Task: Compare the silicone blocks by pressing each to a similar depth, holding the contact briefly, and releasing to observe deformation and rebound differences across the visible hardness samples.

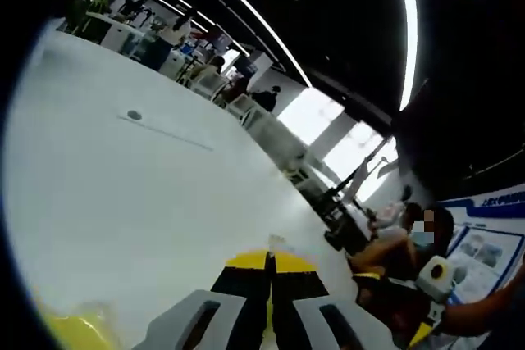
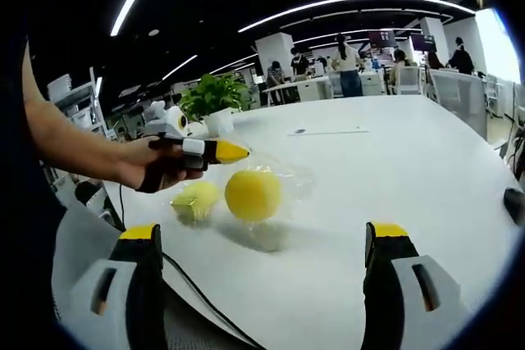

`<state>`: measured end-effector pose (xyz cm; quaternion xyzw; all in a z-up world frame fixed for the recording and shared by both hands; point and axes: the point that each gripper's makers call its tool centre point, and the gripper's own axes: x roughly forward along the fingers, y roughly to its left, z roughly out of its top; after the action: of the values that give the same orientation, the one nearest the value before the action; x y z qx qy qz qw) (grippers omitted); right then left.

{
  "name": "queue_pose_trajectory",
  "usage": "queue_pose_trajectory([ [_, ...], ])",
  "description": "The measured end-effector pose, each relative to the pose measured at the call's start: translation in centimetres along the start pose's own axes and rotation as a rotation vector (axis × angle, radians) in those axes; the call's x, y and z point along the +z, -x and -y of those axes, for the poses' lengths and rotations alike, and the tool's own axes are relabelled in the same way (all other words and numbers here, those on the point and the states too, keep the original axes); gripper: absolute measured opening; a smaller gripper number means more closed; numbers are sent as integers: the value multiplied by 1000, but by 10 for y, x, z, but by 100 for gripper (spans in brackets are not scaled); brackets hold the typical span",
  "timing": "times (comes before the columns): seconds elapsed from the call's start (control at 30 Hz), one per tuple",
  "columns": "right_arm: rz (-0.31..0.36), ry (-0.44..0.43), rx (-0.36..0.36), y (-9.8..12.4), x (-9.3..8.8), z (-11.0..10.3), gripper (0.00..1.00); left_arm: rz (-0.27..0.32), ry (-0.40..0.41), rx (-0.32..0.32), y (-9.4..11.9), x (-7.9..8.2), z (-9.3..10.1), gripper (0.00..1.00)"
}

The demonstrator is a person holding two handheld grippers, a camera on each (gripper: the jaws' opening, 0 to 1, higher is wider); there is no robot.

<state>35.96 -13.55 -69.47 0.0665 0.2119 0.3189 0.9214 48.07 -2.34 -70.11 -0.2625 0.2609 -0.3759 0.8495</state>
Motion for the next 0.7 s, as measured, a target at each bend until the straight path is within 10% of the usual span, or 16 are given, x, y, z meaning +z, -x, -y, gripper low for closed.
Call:
queue_pose_trajectory([
  [0.7, 18, -36, -28, 2, 0, -1, 96, -73, -63, 115, -10, -23, -35, 0],
])
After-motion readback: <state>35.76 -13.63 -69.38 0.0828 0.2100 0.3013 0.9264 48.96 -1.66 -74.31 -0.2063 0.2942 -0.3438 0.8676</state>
